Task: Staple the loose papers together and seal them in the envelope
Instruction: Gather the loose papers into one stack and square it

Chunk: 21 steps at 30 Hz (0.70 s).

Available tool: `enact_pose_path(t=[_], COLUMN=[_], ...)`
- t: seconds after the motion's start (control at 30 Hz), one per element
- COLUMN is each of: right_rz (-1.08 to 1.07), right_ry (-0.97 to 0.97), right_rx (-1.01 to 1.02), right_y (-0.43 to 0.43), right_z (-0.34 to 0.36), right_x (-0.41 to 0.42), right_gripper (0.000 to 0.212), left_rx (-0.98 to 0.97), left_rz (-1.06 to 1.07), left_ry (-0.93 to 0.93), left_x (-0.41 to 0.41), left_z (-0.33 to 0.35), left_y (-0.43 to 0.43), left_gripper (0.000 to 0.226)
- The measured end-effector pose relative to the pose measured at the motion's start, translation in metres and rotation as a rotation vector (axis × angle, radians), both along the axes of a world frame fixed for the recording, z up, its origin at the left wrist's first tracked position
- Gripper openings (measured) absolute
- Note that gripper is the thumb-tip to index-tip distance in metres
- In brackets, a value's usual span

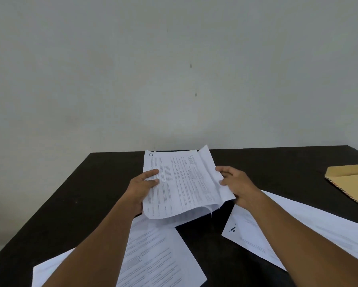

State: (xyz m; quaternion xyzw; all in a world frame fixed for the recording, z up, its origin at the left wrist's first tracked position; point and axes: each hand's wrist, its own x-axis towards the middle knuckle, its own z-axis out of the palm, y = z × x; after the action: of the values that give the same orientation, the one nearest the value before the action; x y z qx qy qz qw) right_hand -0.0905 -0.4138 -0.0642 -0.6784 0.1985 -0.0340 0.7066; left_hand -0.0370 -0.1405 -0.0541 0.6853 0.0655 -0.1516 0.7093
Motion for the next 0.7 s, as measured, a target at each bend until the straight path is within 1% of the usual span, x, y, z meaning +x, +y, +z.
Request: enact_pose_path(t=[0.13,0.23,0.3,0.37,0.43,0.5,0.63,0.7], right_rz=[-0.026,-0.041,-0.048,-0.044,-0.025,0.019,0.097,0.125], right_ry=[-0.097,-0.156,-0.202,-0.232,-0.243,-0.244,-0.207,-0.188], right_rx=[0.249,0.387,0.482,0.548,0.533,0.474,0.341,0.258], right_y=[-0.008,-0.019,-0.023,-0.022,-0.018,-0.013,-0.01,-0.014], right_z=[0.008,0.011,0.014,0.018,0.024,0.03,0.04,0.043], right_x=[-0.007,-0.012,-0.012,-0.012,-0.013,-0.016,-0.023,-0.027], right_gripper=[0.046,0.047,0.048,0.048,0.045,0.037,0.027,0.024], left_rx=[-0.125,-0.195,-0.154,-0.05,0.024,0.073,0.04,0.015], left_rz=[-0.011,0.007,0.024,0.02,-0.009,-0.06,-0.17,-0.218], left_ry=[0.005,0.004,-0.025,-0.073,-0.119,-0.147,-0.117,-0.106], left_x=[0.002,0.005,0.005,0.006,0.006,0.005,-0.001,-0.003], left_z=[0.008,0.014,0.02,0.023,0.025,0.027,0.028,0.025], left_y=[-0.012,-0.014,-0.016,-0.017,-0.018,-0.02,-0.025,-0.029], left_gripper=[0.031,0.033,0.029,0.024,0.023,0.027,0.041,0.044])
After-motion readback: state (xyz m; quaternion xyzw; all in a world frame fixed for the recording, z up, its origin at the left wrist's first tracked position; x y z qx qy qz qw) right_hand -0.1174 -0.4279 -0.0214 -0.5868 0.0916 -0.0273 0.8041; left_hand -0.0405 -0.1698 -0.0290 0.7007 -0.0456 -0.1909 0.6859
